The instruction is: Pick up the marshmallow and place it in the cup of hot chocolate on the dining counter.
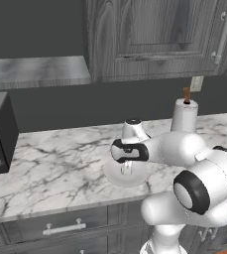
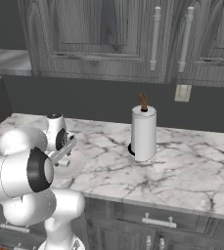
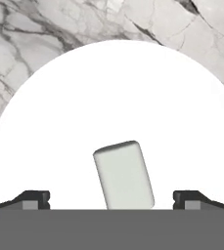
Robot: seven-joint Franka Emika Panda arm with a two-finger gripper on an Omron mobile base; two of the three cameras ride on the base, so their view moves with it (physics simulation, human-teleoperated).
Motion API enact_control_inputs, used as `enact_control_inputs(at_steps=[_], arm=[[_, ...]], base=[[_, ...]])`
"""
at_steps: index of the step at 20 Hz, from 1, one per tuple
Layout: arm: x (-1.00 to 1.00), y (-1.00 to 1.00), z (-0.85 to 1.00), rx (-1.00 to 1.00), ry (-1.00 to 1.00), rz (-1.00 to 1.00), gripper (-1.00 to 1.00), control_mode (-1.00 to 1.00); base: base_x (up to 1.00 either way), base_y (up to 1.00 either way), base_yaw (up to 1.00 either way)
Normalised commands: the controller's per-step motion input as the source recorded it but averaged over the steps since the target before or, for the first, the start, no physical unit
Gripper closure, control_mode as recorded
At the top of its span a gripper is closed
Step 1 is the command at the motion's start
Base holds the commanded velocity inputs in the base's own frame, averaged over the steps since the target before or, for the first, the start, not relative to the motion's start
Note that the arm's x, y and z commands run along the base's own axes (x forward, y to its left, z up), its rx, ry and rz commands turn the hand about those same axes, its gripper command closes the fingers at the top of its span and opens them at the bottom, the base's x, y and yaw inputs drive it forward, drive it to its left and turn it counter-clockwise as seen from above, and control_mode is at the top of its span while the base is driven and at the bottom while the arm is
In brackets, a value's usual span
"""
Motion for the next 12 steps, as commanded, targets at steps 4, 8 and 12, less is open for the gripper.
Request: enact_control_inputs(at_steps=[4, 8, 12], arm=[[0.08, 0.02, -0.21, 0.0, 0.0, 0.06, -1.0, -1.0], [0.04, 0.01, -0.2, 0.0, 0.0, 0.05, -1.0, -1.0], [0.0, 0.02, -0.24, 0.0, 0.0, 0.04, -1.0, -1.0]], base=[[0.0, 0.0, 0.0], [0.0, 0.0, 0.0], [0.0, 0.0, 0.0]])
